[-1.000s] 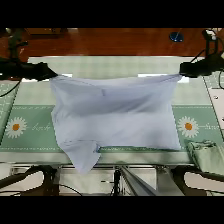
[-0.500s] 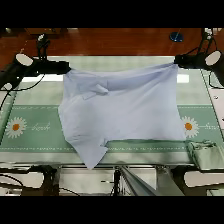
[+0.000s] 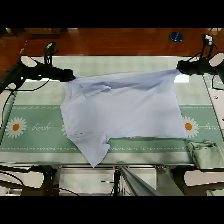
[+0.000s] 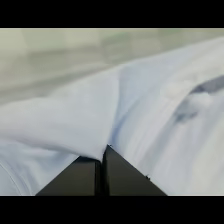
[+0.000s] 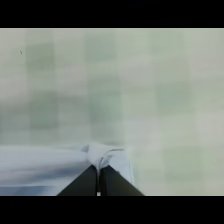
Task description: Fold the shirts.
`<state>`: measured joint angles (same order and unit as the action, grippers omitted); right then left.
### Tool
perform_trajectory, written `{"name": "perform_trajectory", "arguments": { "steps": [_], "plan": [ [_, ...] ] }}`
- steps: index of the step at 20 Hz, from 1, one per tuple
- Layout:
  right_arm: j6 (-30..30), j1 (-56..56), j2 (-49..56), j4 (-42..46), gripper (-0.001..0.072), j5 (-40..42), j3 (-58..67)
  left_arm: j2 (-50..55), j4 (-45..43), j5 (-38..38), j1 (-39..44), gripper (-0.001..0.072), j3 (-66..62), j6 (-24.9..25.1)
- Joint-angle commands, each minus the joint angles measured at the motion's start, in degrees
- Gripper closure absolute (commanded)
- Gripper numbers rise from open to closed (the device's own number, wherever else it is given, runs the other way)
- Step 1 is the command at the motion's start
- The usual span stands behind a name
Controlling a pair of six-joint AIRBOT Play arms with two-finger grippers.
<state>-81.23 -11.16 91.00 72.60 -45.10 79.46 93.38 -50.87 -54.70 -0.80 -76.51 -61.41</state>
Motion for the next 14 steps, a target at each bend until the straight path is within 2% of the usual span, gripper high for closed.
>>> {"name": "perform_trajectory", "arguments": {
  "steps": [1, 8, 14],
  "plan": [
    [1.1, -1.2, -0.2, 0.5, 0.0687, -13.8, 0.0, -0.4, -3.3, -15.3, 0.0, 0.0686, 0.0, -4.4],
    [1.5, -1.2, 0.6, 2.6, 0.0687, -20.1, -0.1, 0.9, -7.3, -16.9, 0.1, 0.0686, 3.3, -13.3],
    [1.8, -1.3, 2.7, 6.6, 0.0687, -17.2, -0.1, 1.8, -11.3, -17.0, -1.0, 0.0685, 3.7, -13.7]
  ]
}}
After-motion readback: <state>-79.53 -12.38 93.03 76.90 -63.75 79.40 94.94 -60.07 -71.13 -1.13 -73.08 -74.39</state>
